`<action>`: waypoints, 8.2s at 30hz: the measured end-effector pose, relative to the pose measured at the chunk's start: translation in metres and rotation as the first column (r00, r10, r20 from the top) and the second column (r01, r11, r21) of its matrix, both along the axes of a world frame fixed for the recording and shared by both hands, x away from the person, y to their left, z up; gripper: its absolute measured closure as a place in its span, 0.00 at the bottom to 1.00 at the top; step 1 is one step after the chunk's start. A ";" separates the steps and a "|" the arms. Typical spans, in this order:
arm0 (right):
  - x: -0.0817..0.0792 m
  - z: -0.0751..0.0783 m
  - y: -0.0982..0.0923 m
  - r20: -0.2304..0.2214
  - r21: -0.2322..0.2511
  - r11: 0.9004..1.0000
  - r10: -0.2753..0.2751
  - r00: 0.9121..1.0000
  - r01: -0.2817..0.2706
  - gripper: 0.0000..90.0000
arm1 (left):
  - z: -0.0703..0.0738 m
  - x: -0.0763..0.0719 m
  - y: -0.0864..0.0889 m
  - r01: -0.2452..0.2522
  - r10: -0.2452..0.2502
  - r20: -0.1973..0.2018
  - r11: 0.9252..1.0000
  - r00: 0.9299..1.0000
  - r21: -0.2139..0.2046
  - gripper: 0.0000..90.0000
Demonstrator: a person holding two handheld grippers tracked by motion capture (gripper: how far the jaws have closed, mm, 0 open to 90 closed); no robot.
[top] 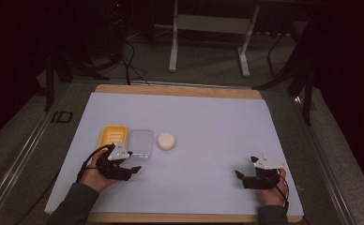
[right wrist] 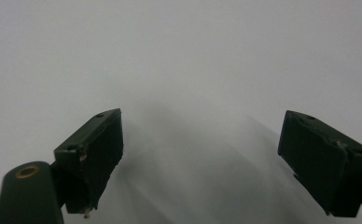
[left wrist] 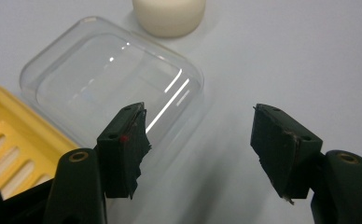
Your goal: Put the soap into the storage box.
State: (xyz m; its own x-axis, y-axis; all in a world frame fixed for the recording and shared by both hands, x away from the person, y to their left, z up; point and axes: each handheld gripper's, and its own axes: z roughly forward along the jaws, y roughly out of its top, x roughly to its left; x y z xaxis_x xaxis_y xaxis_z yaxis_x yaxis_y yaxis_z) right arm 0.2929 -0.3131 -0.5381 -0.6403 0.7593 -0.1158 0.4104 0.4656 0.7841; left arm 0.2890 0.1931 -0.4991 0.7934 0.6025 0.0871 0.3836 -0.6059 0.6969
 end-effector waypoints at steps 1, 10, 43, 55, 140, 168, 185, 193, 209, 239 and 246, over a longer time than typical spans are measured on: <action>0.000 0.000 0.000 0.000 0.001 1.000 0.000 1.000 0.000 0.16 | 0.002 0.001 -0.001 0.001 -0.001 0.002 1.000 1.000 0.003 0.40; -0.001 0.001 -0.002 0.010 0.016 1.000 -0.008 1.000 0.008 0.16 | 0.014 0.019 -0.009 0.014 -0.014 -0.001 1.000 1.000 0.028 0.39; -0.001 0.000 -0.001 0.007 0.006 1.000 -0.005 1.000 0.005 0.16 | 0.017 0.063 -0.034 0.067 -0.064 -0.076 0.997 0.995 0.044 0.39; -0.001 0.000 -0.001 0.009 0.004 1.000 -0.005 1.000 0.005 0.16 | 0.015 0.073 -0.041 0.049 -0.043 -0.088 0.996 0.995 0.073 0.41; -0.002 0.001 -0.002 0.009 0.021 1.000 0.010 1.000 -0.010 0.16 | -0.015 0.135 -0.111 0.073 -0.026 -0.276 0.984 0.961 0.161 0.20; -0.002 0.001 -0.001 0.009 0.013 1.000 0.012 1.000 -0.012 0.16 | -0.007 0.109 -0.110 0.236 -0.135 -0.326 0.927 0.936 0.293 0.27; -0.002 0.000 -0.001 0.009 0.012 1.000 0.013 1.000 -0.013 0.16 | -0.006 0.111 -0.124 0.292 -0.126 -0.399 0.873 0.908 0.390 0.26; -0.002 0.000 -0.001 0.009 0.013 1.000 0.014 1.000 -0.014 0.16 | -0.004 0.113 -0.131 0.312 -0.121 -0.415 0.847 0.901 0.430 0.27; -0.002 0.001 -0.001 0.008 0.015 1.000 0.015 1.000 -0.015 0.16 | 0.006 0.109 -0.145 0.361 -0.171 -0.417 0.825 0.893 0.435 0.27; -0.002 0.001 -0.002 0.013 0.018 1.000 0.011 1.000 -0.011 0.16 | 0.046 0.110 -0.104 0.272 -0.103 -0.362 0.848 0.926 0.455 0.27; -0.002 0.001 -0.002 0.013 0.019 1.000 0.010 1.000 -0.010 0.16 | 0.051 0.110 -0.094 0.246 -0.083 -0.349 0.857 0.933 0.453 0.27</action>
State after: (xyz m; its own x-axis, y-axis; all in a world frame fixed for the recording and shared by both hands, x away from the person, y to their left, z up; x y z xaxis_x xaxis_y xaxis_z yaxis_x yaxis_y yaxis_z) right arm 0.2907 -0.3148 -0.5374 -0.6467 0.7549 -0.1094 0.3957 0.4547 0.7980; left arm 0.3994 0.0990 -0.4481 0.9113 0.4061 0.0675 0.3916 -0.9056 0.1628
